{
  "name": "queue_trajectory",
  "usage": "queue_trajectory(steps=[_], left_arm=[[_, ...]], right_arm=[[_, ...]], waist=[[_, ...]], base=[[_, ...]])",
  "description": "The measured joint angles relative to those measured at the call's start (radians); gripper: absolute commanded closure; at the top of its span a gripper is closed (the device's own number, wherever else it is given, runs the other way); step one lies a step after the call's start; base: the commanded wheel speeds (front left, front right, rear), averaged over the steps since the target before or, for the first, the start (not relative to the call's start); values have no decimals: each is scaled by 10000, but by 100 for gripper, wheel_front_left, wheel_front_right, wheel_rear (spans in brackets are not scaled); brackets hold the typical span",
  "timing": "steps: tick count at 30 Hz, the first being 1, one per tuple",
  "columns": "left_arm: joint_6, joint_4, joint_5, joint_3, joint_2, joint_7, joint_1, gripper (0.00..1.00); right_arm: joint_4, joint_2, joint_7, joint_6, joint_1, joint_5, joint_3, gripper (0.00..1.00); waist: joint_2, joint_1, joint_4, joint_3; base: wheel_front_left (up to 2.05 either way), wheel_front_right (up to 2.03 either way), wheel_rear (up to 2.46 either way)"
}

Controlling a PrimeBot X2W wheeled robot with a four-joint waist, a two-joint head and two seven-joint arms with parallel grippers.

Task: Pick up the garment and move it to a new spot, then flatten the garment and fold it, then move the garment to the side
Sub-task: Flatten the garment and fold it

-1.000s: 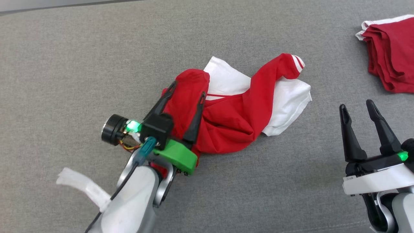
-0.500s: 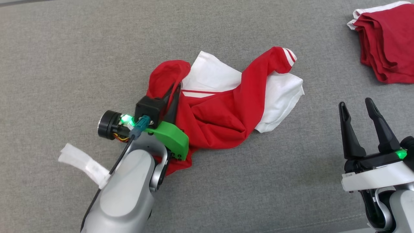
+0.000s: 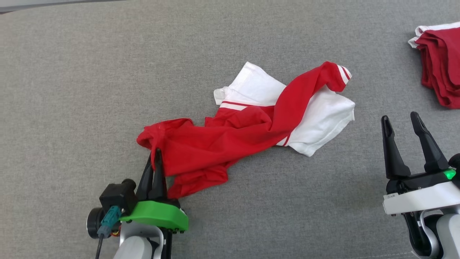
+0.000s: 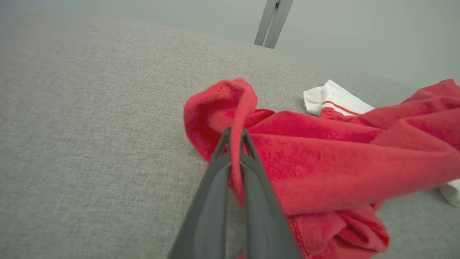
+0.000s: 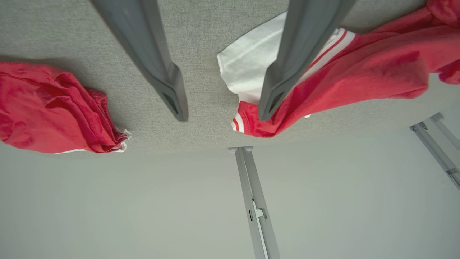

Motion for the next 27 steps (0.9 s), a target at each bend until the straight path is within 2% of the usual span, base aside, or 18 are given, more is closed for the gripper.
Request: queue_trajectory(steps=[3, 6, 11, 18, 27], left_arm=[[297, -125, 8, 71, -15, -153, 211, 0], [516, -405, 477, 194, 33, -244, 222, 0], [732, -706, 1181, 418, 596, -284, 191, 0], [644, -903, 1373, 663, 1392, -134, 209, 0], [587, -1208, 1197, 650, 1538, 84, 388, 0]], right_arm=[[-65, 2, 59, -2, 64, -13, -12, 0], [-167, -10, 142, -2, 143, -29, -36, 0], [-272, -42, 301, -2, 257, -109, -63, 0], [-347, -42, 456, -2, 483, -123, -13, 0], [-345, -2, 474, -2, 618, -100, -71, 0]], waist=[[0, 0, 97, -138], [0, 0, 166, -264], [0, 0, 212, -464], [0, 0, 124, -753], [0, 0, 46, -867]], base=[[0, 0, 0], [0, 0, 0], [0, 0, 0], [0, 0, 0], [0, 0, 0]])
